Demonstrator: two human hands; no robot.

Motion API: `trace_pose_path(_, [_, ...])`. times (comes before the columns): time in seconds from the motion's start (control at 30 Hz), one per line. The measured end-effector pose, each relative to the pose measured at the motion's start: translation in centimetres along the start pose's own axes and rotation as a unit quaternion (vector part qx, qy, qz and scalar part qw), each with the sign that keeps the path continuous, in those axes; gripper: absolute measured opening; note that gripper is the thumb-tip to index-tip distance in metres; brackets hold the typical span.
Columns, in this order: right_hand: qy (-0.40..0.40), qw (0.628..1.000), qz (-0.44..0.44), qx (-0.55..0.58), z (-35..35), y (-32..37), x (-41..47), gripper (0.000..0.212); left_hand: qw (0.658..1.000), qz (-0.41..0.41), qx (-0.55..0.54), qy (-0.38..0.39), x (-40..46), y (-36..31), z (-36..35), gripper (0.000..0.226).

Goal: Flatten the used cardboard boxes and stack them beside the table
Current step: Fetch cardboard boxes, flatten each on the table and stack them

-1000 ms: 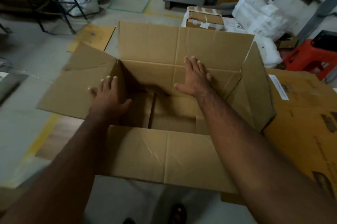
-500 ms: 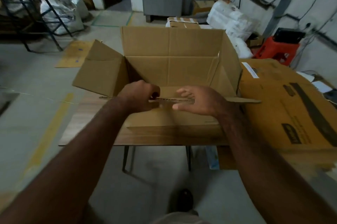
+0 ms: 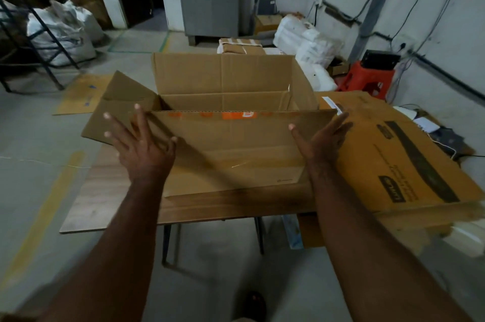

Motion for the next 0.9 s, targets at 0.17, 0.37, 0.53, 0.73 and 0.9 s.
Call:
trace_pose_path(0.17, [0.087, 0.995, -0.005, 0.053, -4.2, -2.1, 2.5, 0.14, 0.995, 0.069, -0.064, 0.039, 0.9, 0.7, -3.5, 0.112])
trace_pose_path(0.37, [0.066, 0.993, 0.069, 0.07, -6.7, -4.1, 3.2, 0.136, 0.988, 0.091, -0.126, 0.028, 0.0, 3.7, -7.1, 0.107])
trace_pose_path(0.53, [0.057, 0.988, 0.097, 0.102, -7.8, -6.0, 3.8, 0.136, 0.981, 0.06, -0.18, 0.036, 0.3, 5.0, -8.1, 0.105])
trace_pose_path(0.73, [0.047, 0.989, 0.125, 0.061, -7.4, -4.0, 5.4, 0.127, 0.983, 0.072, -0.17, 0.01, 2.5, 3.3, -7.3, 0.104])
trace_pose_path(0.9, [0.012, 0.986, 0.166, -0.004, -5.5, 1.2, 8.7, 0.113, 0.986, 0.047, -0.162, -0.011, 6.8, 0.6, -4.4, 0.093])
Point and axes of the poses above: each hand's wrist, its own x-axis towards the middle knuckle, its own z-axis out of the back of the hand, y = z × x, the point moved 6 cm from there along x, towards the middle knuckle
